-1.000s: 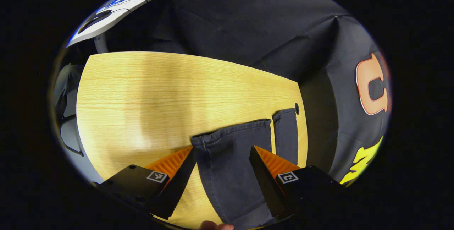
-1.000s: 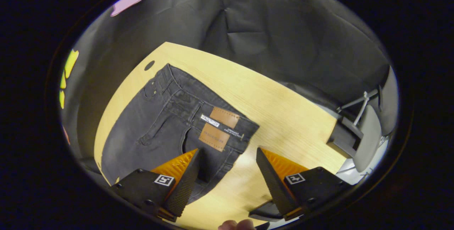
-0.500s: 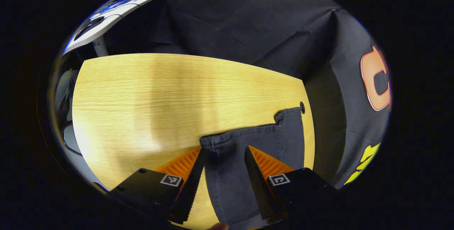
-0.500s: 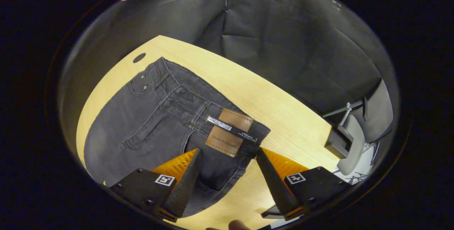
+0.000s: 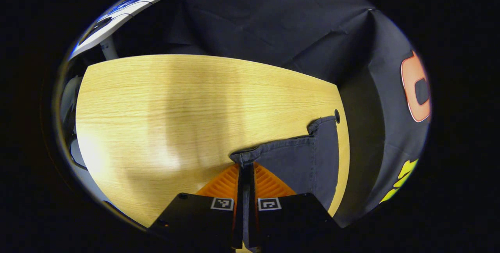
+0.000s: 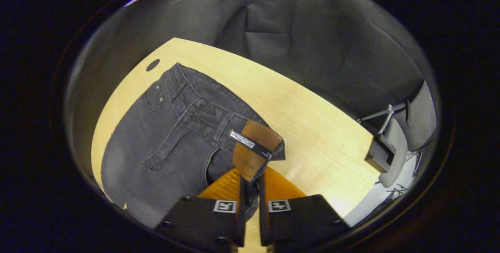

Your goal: Grasp the waist and the cuffs of the jeans and fold them to make the two legs overlap; first hold the waist and fold one-third of the jeans toward the cuffs, then hold the cuffs and fold the remaining one-third in the same direction to finish folding.

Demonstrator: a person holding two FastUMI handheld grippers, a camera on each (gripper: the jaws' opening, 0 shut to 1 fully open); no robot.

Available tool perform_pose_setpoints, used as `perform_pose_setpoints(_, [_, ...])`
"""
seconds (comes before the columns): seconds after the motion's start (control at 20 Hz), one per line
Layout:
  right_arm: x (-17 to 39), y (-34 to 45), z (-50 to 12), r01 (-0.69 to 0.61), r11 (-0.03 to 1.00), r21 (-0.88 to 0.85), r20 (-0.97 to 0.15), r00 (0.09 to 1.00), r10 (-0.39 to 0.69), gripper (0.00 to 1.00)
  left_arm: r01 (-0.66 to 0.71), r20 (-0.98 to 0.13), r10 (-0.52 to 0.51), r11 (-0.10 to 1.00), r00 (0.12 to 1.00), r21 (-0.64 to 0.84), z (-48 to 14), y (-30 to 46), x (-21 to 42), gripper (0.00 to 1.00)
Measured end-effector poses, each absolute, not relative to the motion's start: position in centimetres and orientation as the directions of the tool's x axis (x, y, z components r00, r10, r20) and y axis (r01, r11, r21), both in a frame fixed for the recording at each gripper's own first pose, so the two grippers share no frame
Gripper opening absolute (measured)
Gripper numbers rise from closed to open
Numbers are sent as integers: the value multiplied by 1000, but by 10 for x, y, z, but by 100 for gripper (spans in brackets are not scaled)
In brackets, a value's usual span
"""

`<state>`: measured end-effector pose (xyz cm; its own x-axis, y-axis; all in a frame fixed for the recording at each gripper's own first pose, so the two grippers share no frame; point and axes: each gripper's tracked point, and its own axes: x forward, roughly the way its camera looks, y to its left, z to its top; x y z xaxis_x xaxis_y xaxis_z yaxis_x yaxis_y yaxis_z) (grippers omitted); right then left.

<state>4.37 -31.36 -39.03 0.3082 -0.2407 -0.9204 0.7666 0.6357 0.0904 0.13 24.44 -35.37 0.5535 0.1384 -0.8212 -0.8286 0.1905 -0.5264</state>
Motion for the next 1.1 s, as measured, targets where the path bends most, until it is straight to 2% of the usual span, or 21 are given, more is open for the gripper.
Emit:
perform_pose_setpoints(0.1, [45, -314, -387, 768, 626, 135, -923, 327, -203, 9, -814, -808, 122, 175, 576, -554, -349, 243, 2, 5])
perform_pose_setpoints(0.15, [45, -310, -382, 774, 611, 169, -925, 338, -172, 0, -804, -799, 118, 170, 590, -569, -344, 242, 1, 4])
perform_pose_setpoints(0.35, [44, -304, -364, 787, 527, 321, -911, 409, -56, 1, -783, -779, 105, 174, 618, -598, -319, 236, -2, 3])
perform_pose_setpoints(0.55, [47, -301, -356, 776, 488, 399, -892, 453, 9, 1, -759, -756, 87, 146, 648, -634, -298, 231, 1, 4])
perform_pose_setpoints(0.95, [56, -302, -330, 798, 320, 511, -858, 492, 144, 1, -724, -724, 68, -19, 687, -689, -263, 233, 12, 3])
perform_pose_setpoints(1.1, [59, -306, -314, 798, 289, 528, -849, 492, 193, 1, -705, -709, 60, -76, 703, -705, -246, 237, 30, 3])
